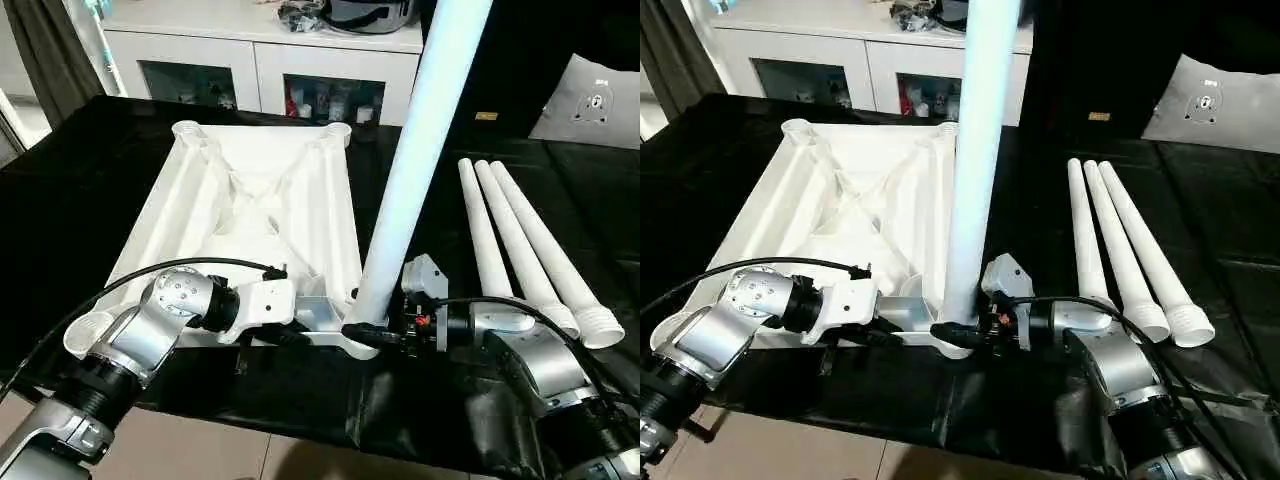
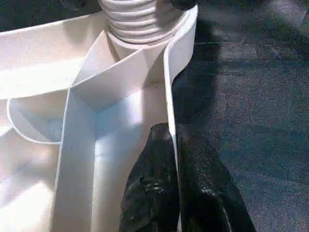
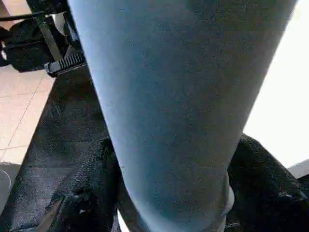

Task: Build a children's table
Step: Rotate leg to tighten

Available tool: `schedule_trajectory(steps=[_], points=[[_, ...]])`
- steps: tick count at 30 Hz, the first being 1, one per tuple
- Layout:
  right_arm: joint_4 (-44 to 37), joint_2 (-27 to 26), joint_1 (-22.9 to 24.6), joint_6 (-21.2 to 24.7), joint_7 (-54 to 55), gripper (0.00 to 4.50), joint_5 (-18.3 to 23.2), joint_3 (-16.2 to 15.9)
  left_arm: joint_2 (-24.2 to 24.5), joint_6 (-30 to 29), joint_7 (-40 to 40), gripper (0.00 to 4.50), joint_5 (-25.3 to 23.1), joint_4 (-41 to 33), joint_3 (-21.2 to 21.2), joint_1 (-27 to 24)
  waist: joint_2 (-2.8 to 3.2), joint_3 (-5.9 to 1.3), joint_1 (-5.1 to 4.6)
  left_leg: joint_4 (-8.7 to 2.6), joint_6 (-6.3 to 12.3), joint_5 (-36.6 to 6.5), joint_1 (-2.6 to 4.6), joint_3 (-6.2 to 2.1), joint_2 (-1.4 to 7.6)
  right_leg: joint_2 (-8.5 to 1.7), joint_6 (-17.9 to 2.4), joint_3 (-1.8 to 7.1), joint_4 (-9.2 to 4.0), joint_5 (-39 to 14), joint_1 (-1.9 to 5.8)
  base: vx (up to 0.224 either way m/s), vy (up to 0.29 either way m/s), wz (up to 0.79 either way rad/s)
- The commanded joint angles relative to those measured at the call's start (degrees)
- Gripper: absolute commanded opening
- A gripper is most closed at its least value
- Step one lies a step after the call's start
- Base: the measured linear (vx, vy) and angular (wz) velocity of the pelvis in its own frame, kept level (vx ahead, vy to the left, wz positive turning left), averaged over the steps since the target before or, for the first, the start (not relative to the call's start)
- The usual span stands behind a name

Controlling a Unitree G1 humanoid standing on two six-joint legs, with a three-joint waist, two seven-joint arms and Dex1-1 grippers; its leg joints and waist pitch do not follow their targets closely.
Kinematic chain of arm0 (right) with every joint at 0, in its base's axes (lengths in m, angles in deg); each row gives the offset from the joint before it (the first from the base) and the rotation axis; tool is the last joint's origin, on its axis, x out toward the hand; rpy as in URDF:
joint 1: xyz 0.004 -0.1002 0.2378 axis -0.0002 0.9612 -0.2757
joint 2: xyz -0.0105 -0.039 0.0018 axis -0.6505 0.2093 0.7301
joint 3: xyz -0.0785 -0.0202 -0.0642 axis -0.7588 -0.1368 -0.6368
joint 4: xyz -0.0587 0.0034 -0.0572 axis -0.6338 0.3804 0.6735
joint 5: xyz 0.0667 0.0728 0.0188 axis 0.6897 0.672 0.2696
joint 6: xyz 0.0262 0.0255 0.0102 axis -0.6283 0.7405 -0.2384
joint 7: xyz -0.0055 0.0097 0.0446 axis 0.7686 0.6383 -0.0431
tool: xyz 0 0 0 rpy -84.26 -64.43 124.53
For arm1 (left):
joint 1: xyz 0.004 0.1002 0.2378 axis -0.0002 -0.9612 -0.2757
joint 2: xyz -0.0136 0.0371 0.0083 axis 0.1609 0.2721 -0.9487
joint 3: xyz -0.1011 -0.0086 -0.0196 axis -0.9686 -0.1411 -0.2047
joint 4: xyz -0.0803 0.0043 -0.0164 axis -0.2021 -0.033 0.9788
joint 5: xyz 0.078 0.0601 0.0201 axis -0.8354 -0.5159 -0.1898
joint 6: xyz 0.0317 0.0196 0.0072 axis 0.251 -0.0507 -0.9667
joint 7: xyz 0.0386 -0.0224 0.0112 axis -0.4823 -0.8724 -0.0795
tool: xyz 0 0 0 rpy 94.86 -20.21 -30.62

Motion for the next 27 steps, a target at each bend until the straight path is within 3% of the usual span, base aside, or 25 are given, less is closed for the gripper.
schedule_trajectory(steps=[1, 4, 7, 8, 9, 10, 12, 14, 16, 17, 19, 21, 24, 27], points=[[-0.14, 0.15, 0.60, 1.49, 0.34, 2.67, 0.11, 0.14, 0.00, 0.04, -2.33, 0.00, -0.92, -0.43, 2.30, -1.02, 0.48, -4.07, -0.21, -3.76, 2.71, -6.20, 0.01, -0.29, 2.77, -4.99, -13.60, 2.49, -2.79, -7.87, 3.53, 0.000, 0.000, 0.00], [-1.91, -1.30, 2.25, 4.68, 3.00, 2.66, 0.79, 0.39, -1.95, -5.13, 1.24, 0.00, 0.14, -1.67, 0.36, -1.11, 0.61, -3.87, -0.18, -3.89, 2.33, -6.75, 0.09, -0.28, 2.83, -4.93, -13.29, 2.55, -2.95, -8.86, 3.48, 0.000, 0.000, 0.00], [-3.22, -4.62, 3.45, 7.50, 11.82, 2.66, -1.82, 0.76, -5.74, -13.57, 7.04, 0.00, 2.11, -3.98, -2.69, -0.53, 0.83, -3.48, -0.27, -4.05, 1.84, -8.48, 0.19, -0.23, 2.77, -4.94, -12.80, 2.49, -3.41, -12.39, 3.15, 0.000, 0.000, 0.00], [-3.22, -4.62, 3.45, 7.50, 11.82, 2.66, -1.82, 0.76, -5.74, -13.57, 7.04, 0.00, 2.11, -3.98, -2.69, -0.53, 0.69, -3.31, -0.38, -4.18, 1.11, -9.99, 0.34, -0.26, 2.70, -4.93, -12.13, 2.48, -3.72, -15.86, 2.97, 0.000, 0.000, 0.00], [-2.49, -7.73, 2.97, 9.25, 17.24, 2.66, -2.07, 2.09, -7.67, -17.27, 10.30, 0.00, 2.19, -4.96, -3.84, 0.01, 0.91, -3.20, -0.60, -4.23, 0.48, -11.84, 0.35, -0.43, 2.48, -5.07, -10.94, 2.47, -4.05, -20.36, 2.91, 0.000, 0.000, 0.00], [-1.86, -9.96, 2.47, 10.05, 20.60, 2.66, -1.96, 3.05, -9.37, -19.69, 12.99, 0.00, 2.23, -5.36, -4.79, 0.49, 0.75, -3.10, -1.06, -4.27, -0.02, -12.77, 0.15, -0.53, 2.37, -5.08, -9.74, 2.43, -4.22, -23.23, 2.92, 0.000, 0.000, 0.00], [-1.06, -12.80, 1.76, 10.75, 24.37, 2.65, -2.00, 3.93, -12.21, -22.75, 17.33, 0.00, 1.99, -5.63, -6.35, 1.29, 0.65, -3.35, -1.65, -4.14, 0.12, -11.99, -0.19, -0.70, 2.08, -5.10, -8.28, 2.30, -4.49, -24.71, 3.03, 0.000, 0.000, 0.00], [-1.06, -12.80, 1.76, 10.75, 24.37, 2.65, -2.00, 3.93, -12.21, -22.75, 17.33, 0.00, 1.99, -5.63, -6.35, 1.29, 0.71, -3.32, -1.84, -4.03, 0.44, -11.95, -0.11, -0.62, 2.08, -4.94, -8.23, 2.30, -4.62, -24.47, 2.75, 0.000, 0.000, 0.00], [0.84, -17.15, 0.54, 10.80, 30.91, 2.65, -3.16, 4.89, -17.23, -27.09, 24.80, 0.00, 1.09, -6.01, -8.74, 2.63, 0.69, -3.41, -1.98, -3.91, 0.79, -11.43, -0.13, -0.50, 2.01, -4.82, -8.49, 2.29, -4.61, -23.19, 2.66, 0.000, 0.000, 0.00], [2.59, -20.12, -0.32, 10.67, 35.14, 2.65, -3.27, 6.12, -20.63, -28.75, 30.07, 0.00, 0.31, -5.66, -10.16, 3.65, 0.01, -3.31, -2.20, -3.93, 0.93, -11.04, -0.35, -0.36, 2.04, -4.76, -8.58, 2.35, -4.66, -22.70, 2.66, 0.000, 0.000, 0.00], [4.98, -23.28, -1.51, 10.54, 40.64, 2.65, -4.41, 7.40, -24.36, -30.33, 36.01, 0.00, -0.79, -5.32, -11.23, 4.89, 0.31, -3.54, -2.17, -3.79, 0.71, -9.37, -0.30, -0.48, 2.03, -4.87, -9.33, 2.28, -4.39, -20.87, 2.69, 0.000, 0.000, 0.00], [7.73, -24.68, -2.63, 10.03, 44.15, 2.65, -5.66, 8.40, -26.77, -31.15, 38.27, 0.00, -1.17, -5.28, -10.83, 5.47, 0.32, -3.95, -2.25, -3.63, 1.65, -5.52, -0.82, -0.47, 1.97, -4.69, -10.80, 2.30, -3.61, -12.93, 3.05, 0.000, 0.000, 0.00], [9.63, -25.08, -3.39, 8.85, 45.97, 3.35, -5.61, 10.05, -26.94, -31.41, 37.82, 0.00, -2.19, -5.56, -9.03, 5.49, 0.62, -4.15, -2.21, -3.37, 4.02, -3.79, -0.95, -0.35, 1.88, -4.75, -12.28, 2.21, -3.35, -7.64, 3.32, 0.000, 0.000, 0.00], [9.88, -24.91, -3.59, 7.44, 46.20, 3.63, -6.23, 11.14, -25.97, -31.05, 36.64, 0.00, -3.15, -5.43, -8.29, 5.23, 0.72, -4.08, -2.31, -3.53, 4.28, -4.71, -0.96, -0.43, 2.06, -4.86, -12.46, 2.09, -3.42, -7.71, 3.45, 0.000, 0.000, 0.00]])
